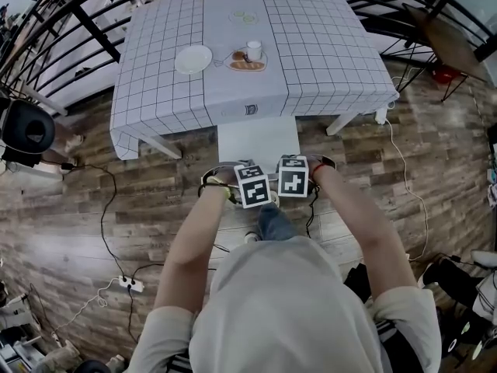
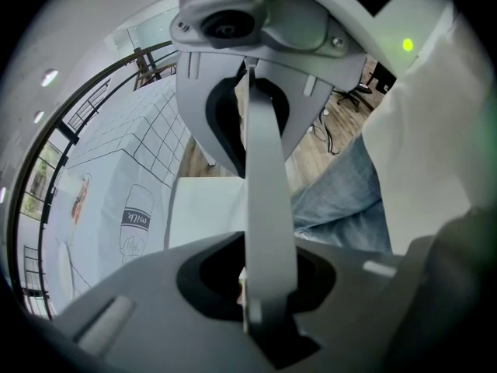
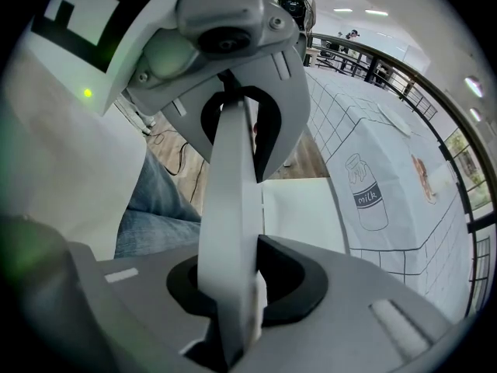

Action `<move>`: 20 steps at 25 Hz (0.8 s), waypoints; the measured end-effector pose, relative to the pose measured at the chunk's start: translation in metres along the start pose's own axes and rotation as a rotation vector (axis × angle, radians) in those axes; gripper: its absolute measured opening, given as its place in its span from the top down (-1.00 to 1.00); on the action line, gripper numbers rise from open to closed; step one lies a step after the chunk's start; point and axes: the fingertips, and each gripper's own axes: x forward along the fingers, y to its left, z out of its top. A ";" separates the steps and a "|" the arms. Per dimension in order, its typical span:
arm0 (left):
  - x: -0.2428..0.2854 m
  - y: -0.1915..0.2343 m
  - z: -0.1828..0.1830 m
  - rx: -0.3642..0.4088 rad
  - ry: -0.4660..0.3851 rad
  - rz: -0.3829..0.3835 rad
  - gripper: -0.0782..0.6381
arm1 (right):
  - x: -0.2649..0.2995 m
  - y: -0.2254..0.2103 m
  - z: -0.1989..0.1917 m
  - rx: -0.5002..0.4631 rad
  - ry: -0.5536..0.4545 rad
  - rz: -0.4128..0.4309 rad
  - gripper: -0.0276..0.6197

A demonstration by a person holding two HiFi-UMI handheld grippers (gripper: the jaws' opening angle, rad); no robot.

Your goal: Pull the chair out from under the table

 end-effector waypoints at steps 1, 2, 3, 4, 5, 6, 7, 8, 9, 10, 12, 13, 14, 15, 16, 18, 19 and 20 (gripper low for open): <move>0.000 -0.002 0.000 0.001 -0.001 0.001 0.57 | 0.000 0.002 0.000 0.001 0.000 -0.001 0.68; 0.000 -0.005 0.000 0.002 -0.001 0.001 0.57 | 0.001 0.005 0.000 0.002 0.001 -0.001 0.68; 0.000 -0.007 0.000 0.002 0.000 0.001 0.57 | 0.001 0.007 0.000 0.003 0.002 -0.002 0.68; 0.000 -0.008 -0.001 0.002 0.001 0.002 0.57 | 0.000 0.009 0.000 0.003 0.002 -0.002 0.68; -0.001 -0.010 0.000 0.001 0.001 0.002 0.57 | 0.000 0.010 0.000 0.003 0.003 -0.003 0.68; -0.001 -0.012 0.000 -0.001 0.000 0.002 0.57 | 0.000 0.012 0.000 0.003 0.003 -0.003 0.68; -0.001 -0.014 0.000 -0.004 0.000 0.002 0.57 | 0.000 0.014 0.000 0.002 0.003 -0.002 0.68; -0.001 -0.016 0.000 -0.007 0.000 0.002 0.57 | 0.000 0.016 0.000 0.001 0.003 -0.001 0.68; -0.002 -0.019 0.001 -0.010 -0.001 0.001 0.57 | 0.000 0.018 0.000 0.000 0.003 0.001 0.68; -0.002 -0.021 0.001 -0.012 -0.002 0.001 0.57 | 0.000 0.020 0.000 -0.001 0.003 0.002 0.68; -0.002 -0.026 0.001 -0.014 -0.004 0.002 0.57 | 0.000 0.025 0.000 -0.004 0.005 0.003 0.68; -0.002 -0.028 0.001 -0.013 -0.005 0.001 0.57 | 0.000 0.027 0.001 -0.004 0.005 0.003 0.68; -0.002 -0.030 0.001 -0.012 -0.005 0.001 0.57 | 0.000 0.029 0.001 -0.004 0.005 0.004 0.68; -0.002 -0.032 0.001 -0.011 -0.005 -0.001 0.57 | 0.000 0.031 0.001 -0.004 0.005 0.005 0.68; -0.003 -0.034 0.001 -0.010 -0.004 -0.003 0.57 | 0.000 0.033 0.001 -0.003 0.004 0.006 0.68; -0.003 -0.038 0.001 -0.009 -0.003 -0.004 0.57 | 0.000 0.037 0.001 -0.004 0.003 0.007 0.68; -0.003 -0.039 0.001 -0.009 -0.003 -0.004 0.57 | 0.000 0.039 0.001 -0.004 0.003 0.006 0.68; -0.003 -0.041 0.001 -0.009 -0.003 -0.004 0.57 | 0.000 0.041 0.000 -0.004 0.003 0.006 0.68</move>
